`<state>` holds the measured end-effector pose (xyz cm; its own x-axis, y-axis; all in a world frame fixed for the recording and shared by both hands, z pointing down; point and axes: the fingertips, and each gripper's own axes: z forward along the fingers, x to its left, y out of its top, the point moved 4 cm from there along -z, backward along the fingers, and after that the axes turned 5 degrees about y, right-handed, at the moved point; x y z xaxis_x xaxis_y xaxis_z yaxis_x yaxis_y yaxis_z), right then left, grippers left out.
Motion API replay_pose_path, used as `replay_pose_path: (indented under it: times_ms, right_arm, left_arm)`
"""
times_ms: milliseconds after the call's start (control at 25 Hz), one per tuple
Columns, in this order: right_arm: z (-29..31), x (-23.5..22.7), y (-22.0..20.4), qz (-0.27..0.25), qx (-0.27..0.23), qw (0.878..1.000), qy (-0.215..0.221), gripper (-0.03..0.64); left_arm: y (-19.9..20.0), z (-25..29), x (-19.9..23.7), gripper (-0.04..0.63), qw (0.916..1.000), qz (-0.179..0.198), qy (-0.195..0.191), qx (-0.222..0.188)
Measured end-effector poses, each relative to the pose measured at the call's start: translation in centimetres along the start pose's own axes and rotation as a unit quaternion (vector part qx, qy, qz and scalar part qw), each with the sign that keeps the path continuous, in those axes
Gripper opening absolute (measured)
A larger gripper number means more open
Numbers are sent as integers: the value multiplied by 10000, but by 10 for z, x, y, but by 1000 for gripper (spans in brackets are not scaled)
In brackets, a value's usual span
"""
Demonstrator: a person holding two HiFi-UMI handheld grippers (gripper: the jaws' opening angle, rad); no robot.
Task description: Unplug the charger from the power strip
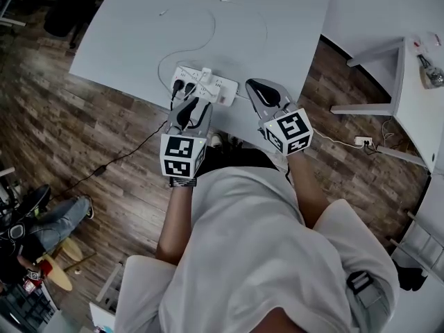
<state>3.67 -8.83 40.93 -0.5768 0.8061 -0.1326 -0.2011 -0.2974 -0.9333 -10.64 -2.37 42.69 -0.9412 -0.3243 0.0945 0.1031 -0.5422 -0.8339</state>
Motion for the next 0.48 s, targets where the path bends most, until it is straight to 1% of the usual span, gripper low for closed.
replay_pose_path:
  times_ms: [240, 480]
  right_arm:
    - [24, -7, -32, 67, 335, 9990, 283, 12]
    - [45, -7, -61, 109, 698, 9960, 554, 14]
  left_arm:
    - [-16, 17, 2, 138, 9997, -188, 114, 125]
    - [-28, 35, 0, 155, 9989, -367, 140, 270]
